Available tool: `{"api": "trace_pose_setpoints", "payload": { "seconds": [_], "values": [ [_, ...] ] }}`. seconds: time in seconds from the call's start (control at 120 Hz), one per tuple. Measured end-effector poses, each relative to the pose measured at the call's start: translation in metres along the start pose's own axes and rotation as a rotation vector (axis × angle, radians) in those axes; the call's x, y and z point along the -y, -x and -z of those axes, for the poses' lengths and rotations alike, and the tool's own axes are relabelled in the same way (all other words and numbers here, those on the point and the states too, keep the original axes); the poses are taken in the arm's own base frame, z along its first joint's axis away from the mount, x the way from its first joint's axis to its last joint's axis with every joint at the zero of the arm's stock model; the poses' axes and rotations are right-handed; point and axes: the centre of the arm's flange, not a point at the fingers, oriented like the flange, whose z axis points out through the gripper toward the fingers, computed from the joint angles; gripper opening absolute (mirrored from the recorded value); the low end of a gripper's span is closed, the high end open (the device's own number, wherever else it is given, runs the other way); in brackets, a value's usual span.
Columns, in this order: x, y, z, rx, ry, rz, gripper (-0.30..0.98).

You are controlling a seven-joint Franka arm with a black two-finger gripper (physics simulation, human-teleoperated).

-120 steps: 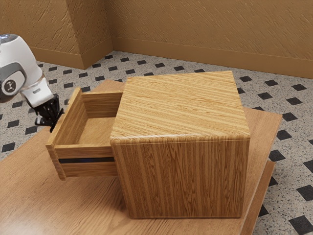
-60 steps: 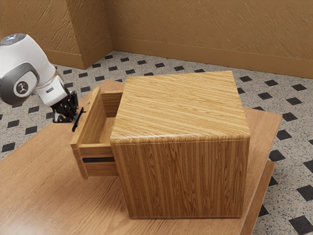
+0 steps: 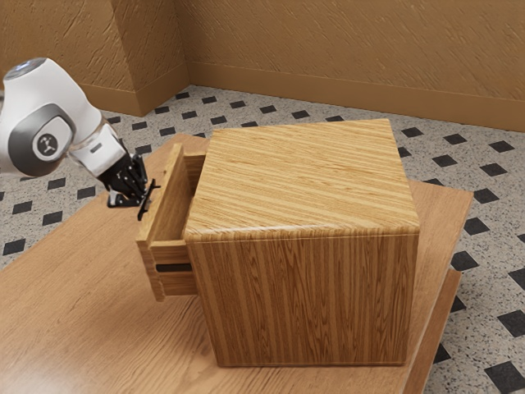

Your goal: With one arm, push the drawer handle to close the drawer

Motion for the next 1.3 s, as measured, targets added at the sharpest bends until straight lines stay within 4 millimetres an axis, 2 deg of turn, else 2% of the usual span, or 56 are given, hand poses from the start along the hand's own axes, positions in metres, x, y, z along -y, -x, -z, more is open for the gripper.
{"api": "trace_pose_setpoints", "payload": {
  "seconds": [0.283, 0.933, 1.042, 1.133, 1.3],
  "values": [
    [0.003, -0.010, -0.013, -0.042, 0.025, 0.073, -0.10],
    [0.008, -0.065, -0.027, -0.119, -0.024, 0.093, -0.10],
    [0.008, -0.063, -0.030, -0.105, -0.018, 0.096, -0.10],
    [0.018, -0.069, -0.014, -0.061, -0.024, 0.053, -0.10],
    [0.047, -0.084, 0.050, 0.075, -0.038, 0.012, -0.10]
  ]
}}
